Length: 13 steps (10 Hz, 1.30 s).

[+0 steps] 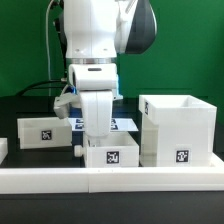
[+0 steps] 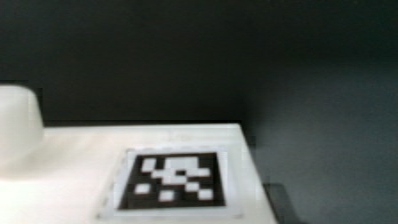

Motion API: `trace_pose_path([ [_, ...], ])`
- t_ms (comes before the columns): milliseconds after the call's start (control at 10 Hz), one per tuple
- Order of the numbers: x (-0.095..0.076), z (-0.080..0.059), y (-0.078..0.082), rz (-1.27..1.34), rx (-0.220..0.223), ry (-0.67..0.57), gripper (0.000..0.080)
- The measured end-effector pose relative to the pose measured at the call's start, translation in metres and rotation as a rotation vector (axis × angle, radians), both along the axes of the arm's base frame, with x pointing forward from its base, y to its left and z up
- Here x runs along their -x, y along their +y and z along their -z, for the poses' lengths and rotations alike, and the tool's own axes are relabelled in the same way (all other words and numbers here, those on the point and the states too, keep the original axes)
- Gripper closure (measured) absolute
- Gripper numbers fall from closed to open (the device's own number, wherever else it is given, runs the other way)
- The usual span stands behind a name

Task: Assemble drawer

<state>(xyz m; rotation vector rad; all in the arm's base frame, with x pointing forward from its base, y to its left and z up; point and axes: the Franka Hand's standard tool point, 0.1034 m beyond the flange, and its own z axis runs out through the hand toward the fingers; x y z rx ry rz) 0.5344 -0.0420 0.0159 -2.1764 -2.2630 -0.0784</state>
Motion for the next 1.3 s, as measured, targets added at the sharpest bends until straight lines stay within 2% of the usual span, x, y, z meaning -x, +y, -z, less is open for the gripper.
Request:
trace_pose_path([
  [300, 0.002, 0.000, 0.009, 0.014, -0.003, 0.041, 0.0757],
  [1000, 0.002, 0.000, 0.015, 0.008, -0.006, 0.072, 0.0757],
  [1300, 0.000, 0.004, 0.027, -0.004, -0.011, 0.076, 0.0757],
])
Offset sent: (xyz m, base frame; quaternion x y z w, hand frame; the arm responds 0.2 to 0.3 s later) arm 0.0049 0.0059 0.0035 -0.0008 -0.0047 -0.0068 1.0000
